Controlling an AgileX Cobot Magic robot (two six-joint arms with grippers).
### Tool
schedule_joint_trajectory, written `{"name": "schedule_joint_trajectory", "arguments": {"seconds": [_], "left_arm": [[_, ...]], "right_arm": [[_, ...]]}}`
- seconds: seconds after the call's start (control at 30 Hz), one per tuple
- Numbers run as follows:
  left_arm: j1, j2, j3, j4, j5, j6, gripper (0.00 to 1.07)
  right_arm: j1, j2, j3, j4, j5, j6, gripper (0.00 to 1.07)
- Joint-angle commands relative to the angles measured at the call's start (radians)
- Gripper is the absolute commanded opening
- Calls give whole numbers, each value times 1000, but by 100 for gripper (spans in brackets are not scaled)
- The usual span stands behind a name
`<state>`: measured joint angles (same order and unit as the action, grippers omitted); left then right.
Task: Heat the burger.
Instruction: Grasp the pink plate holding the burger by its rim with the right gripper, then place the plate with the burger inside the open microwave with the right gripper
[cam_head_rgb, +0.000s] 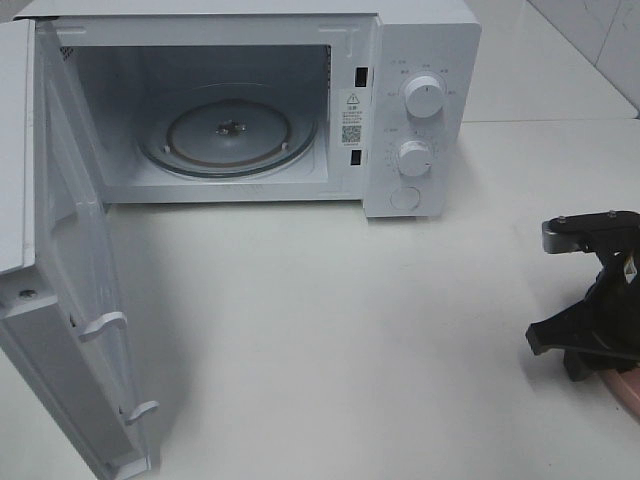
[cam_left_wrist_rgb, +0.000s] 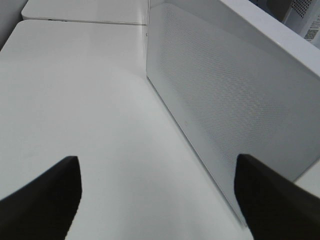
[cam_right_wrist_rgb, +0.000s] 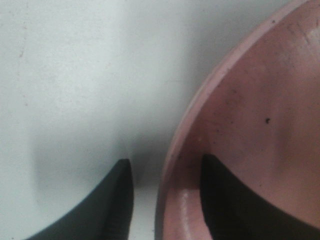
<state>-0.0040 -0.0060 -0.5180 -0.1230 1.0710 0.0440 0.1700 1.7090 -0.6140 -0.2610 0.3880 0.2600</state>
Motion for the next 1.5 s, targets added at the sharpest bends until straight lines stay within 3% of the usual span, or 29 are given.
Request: {"name": "schedule_joint_trajectory", "arguments": {"seconds": [0.03, 0.07, 0.2, 0.5, 1.0, 1.5], "left_arm": [[-3, -18, 1, -8, 2, -2, 77], [-3, -18, 1, -8, 2, -2, 77], [-3, -18, 1, -8, 2, -2, 77], [-3, -18, 1, -8, 2, -2, 77], [-3, -18, 1, -8, 2, -2, 77], [-3, -18, 1, -8, 2, -2, 77]], "right_arm": [[-4, 10, 9, -3, -10, 9, 26], [-4, 10, 9, -15, -11, 9, 16], [-4, 10, 9, -26, -13, 9, 1], [-2, 10, 9, -28, -12, 31, 0], [19, -36, 8, -166, 85, 184, 0], [201, -36, 8, -365, 235, 392, 0]]}}
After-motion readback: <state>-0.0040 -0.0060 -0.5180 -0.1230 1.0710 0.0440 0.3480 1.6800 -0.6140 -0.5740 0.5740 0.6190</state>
